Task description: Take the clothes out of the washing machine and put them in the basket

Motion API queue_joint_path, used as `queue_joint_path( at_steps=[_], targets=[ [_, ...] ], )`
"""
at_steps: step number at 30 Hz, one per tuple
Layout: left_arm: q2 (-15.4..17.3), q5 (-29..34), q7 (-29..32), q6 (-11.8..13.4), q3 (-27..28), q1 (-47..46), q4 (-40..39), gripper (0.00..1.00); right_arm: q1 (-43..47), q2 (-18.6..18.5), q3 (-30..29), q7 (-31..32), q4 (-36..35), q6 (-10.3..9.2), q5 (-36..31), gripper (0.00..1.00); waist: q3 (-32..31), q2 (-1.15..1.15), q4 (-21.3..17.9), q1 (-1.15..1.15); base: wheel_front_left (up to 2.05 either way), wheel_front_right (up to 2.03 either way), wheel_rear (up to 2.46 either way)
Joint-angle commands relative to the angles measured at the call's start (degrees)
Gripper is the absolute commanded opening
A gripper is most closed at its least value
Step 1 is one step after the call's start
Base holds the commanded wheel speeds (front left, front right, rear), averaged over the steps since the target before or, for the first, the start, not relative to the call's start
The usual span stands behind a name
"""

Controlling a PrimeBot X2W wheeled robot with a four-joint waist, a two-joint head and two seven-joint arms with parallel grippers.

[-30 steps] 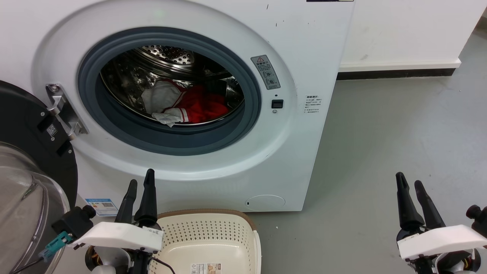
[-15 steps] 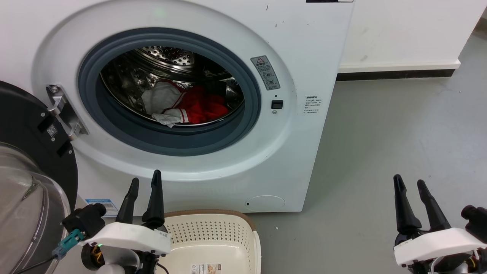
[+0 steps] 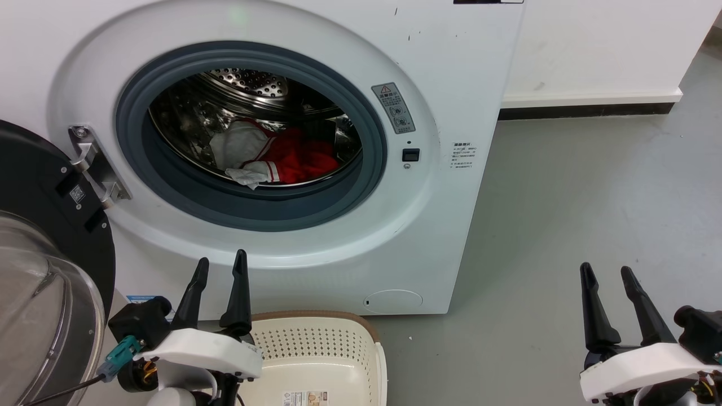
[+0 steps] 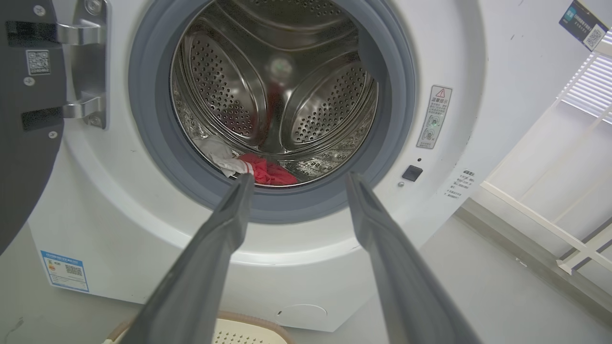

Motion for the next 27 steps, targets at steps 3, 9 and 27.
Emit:
queue_joint_path(
  at_steps=[3, 9, 27],
  targets=[
    [0.1, 2.8, -0.8, 0.4, -0.3, -1.0, -0.1, 1.0, 0.4, -0.1, 0.2, -0.6, -1.1, -0.02, -2.8, 1.0, 0.0, 0.0, 0.0, 0.0, 0.0, 0.0, 0.0],
    [0.2, 6.2, -1.6, 0.8, -0.6, -0.7, 0.5, 1.0, 1.0, -0.1, 0.2, -0.6, -1.3, -0.02, -5.9, 1.0, -0.2, 0.0, -0.1, 0.0, 0.0, 0.0, 0.0],
    [0.2, 14.5, -3.7, 2.1, 0.0, -0.7, 1.5, 1.0, 1.8, -0.1, 0.8, -1.7, -1.4, -0.02, -13.9, 1.0, -0.3, 0.0, 0.1, 0.0, 0.0, 0.0, 0.0]
  ],
)
